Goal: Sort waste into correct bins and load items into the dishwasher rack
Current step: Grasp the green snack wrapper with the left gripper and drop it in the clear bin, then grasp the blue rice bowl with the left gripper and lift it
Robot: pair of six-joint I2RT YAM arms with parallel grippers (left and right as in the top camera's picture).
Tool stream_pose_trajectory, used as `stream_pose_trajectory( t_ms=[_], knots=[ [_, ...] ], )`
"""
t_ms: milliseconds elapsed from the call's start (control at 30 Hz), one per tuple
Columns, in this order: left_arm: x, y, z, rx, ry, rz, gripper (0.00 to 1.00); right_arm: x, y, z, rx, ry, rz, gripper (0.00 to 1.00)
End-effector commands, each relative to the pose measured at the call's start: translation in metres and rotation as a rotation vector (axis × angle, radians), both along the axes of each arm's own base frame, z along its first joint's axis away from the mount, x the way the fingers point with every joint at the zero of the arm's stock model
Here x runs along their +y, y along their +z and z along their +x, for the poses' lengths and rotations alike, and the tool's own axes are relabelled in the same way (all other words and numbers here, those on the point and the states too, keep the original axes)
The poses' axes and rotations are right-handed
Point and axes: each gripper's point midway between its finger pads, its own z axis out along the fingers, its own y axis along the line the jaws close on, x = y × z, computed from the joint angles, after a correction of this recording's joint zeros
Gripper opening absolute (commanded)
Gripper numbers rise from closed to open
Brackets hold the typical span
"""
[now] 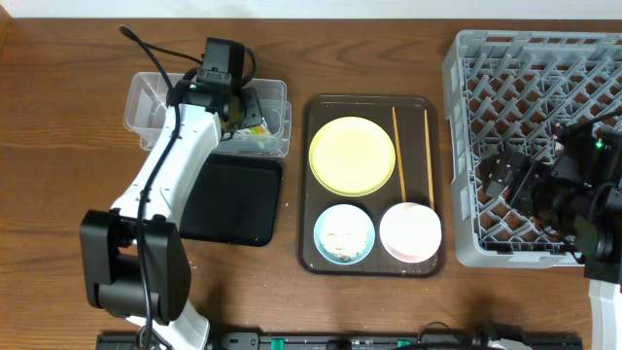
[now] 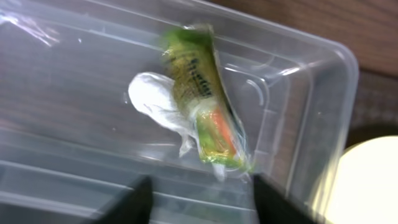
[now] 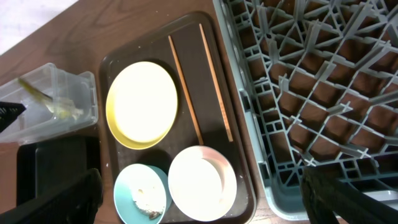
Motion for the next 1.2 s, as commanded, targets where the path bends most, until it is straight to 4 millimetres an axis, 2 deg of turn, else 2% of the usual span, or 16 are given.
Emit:
stream_pose_trajectory(
  t_ms=[0,167,300,533,633,700,867,1033,1167],
  knots=[
    [-0.01,0.023,-0.003,-0.039,-0.032,-0.043,0.69,0.003,-0.001,0.001,0.009,0.005,0.014,0.99],
    [-0.048,0.057,-0.032,-0.047,-0.147,-0.172,0.69,0.002,-0.004,0.003,0.02,0.003,0.012,0.99],
    [-0.076,0.061,-0.073,0.034,-0.237,-0.167,0.69,0.0,-0.007,0.005,0.032,-0.002,0.007,0.99],
    [-0.132,0.024,-0.155,0.262,-0.43,-0.101,0.6,0.0,-0.009,0.006,0.039,-0.001,0.009,0.99],
    [-0.153,0.009,-0.179,0.298,-0.477,-0.09,0.6,0.0,-0.009,0.006,0.04,-0.002,0.009,0.99],
    [-0.161,0.0,-0.189,0.303,-0.466,-0.068,0.59,0.0,-0.009,0.006,0.04,-0.001,0.01,0.99],
    [-0.187,-0.02,-0.206,0.292,-0.43,-0.099,0.51,0.0,-0.01,0.004,0.047,-0.001,0.01,0.99],
    [-0.224,-0.039,-0.228,0.27,-0.585,-0.094,0.51,0.0,-0.01,0.004,0.047,-0.001,0.011,0.99],
    [-0.239,-0.056,-0.245,0.288,-0.689,-0.049,0.51,0.0,-0.01,0.004,0.047,-0.001,0.011,0.99]
  ],
)
